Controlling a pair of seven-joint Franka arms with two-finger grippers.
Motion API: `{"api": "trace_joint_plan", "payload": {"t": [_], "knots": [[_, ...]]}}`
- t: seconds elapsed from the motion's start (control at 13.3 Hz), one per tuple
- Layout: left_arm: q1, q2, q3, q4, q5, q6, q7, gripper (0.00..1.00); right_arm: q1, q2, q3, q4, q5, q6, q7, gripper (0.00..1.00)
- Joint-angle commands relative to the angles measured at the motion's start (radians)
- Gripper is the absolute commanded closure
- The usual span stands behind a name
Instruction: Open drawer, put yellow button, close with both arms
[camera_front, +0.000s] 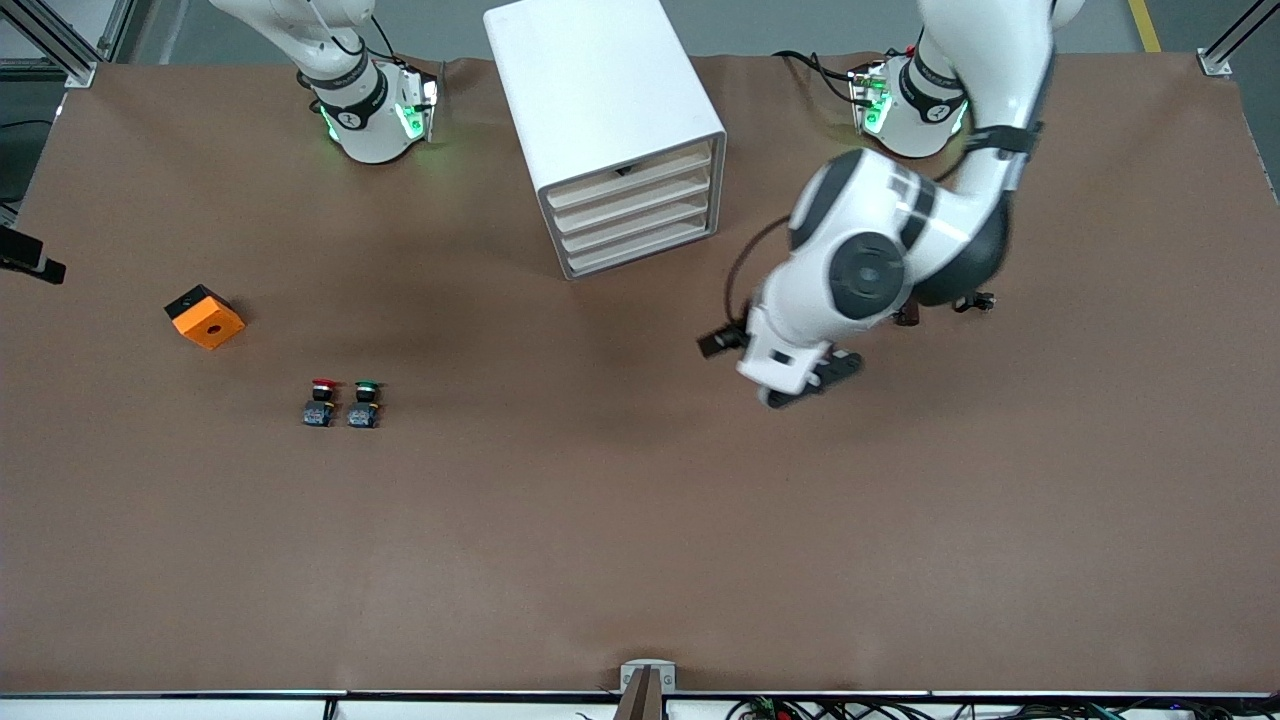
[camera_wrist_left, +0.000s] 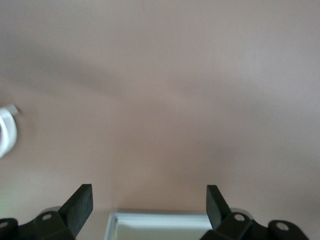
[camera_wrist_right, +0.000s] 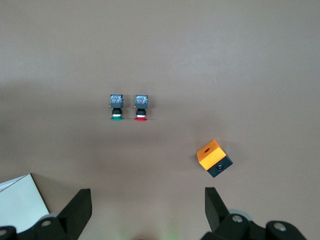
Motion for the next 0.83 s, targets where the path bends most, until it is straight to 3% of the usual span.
{"api": "trace_joint_plan", "payload": {"t": [0.0, 0.45, 0.75], "knots": [[0.074, -0.009, -0.008, 0.062, 0.090, -0.013, 0.081, 0.00, -0.006, -0.155, 0.011, -0.186, 0.007, 0.073, -0.014, 0.00], [0.226, -0.133, -0.010, 0.056, 0.265, -0.052, 0.335, 0.00, 0.057, -0.209, 0.009, -0.225, 0.005, 0.070, -0.004, 0.00], [0.292, -0.223, -0.017, 0.048, 0.265, -0.157, 0.469, 0.00, 0.063, -0.201, 0.014, -0.226, 0.005, 0.075, -0.003, 0.00]]}}
